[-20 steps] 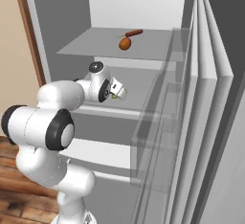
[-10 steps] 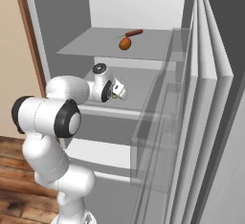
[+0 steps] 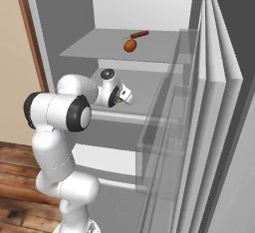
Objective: Pick up each mango from the fridge and place one mango on each plate on the dining counter.
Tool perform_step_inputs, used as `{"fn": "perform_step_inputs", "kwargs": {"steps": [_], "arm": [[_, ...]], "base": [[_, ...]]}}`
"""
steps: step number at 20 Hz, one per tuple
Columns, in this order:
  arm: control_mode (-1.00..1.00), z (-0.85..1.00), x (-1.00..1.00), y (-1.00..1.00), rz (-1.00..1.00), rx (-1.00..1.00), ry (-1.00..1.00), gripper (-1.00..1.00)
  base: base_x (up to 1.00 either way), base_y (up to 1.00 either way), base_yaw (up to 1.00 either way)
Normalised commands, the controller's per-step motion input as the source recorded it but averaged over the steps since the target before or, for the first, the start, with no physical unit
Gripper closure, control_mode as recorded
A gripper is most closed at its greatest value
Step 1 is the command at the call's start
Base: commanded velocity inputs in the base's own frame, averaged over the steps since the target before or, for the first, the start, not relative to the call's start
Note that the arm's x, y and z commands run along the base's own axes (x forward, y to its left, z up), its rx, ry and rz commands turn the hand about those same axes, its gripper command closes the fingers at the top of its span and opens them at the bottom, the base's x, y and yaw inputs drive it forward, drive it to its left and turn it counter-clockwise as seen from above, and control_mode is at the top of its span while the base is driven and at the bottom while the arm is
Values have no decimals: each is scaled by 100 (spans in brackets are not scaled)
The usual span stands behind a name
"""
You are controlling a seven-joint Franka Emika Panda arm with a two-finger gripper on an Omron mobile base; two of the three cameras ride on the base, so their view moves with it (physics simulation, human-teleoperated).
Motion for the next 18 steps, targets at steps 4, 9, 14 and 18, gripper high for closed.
{"fn": "perform_step_inputs", "kwargs": {"steps": [4,9,14,18], "arm": [[-100,-17,38,-7,0,3,0,-100],[-100,-21,34,-5,0,2,0,-100],[-100,-33,11,0,0,-1,0,100],[-100,-32,-5,0,0,-3,0,100]], "base": [[0,0,0],[0,0,0],[0,0,0],[0,0,0]]}}
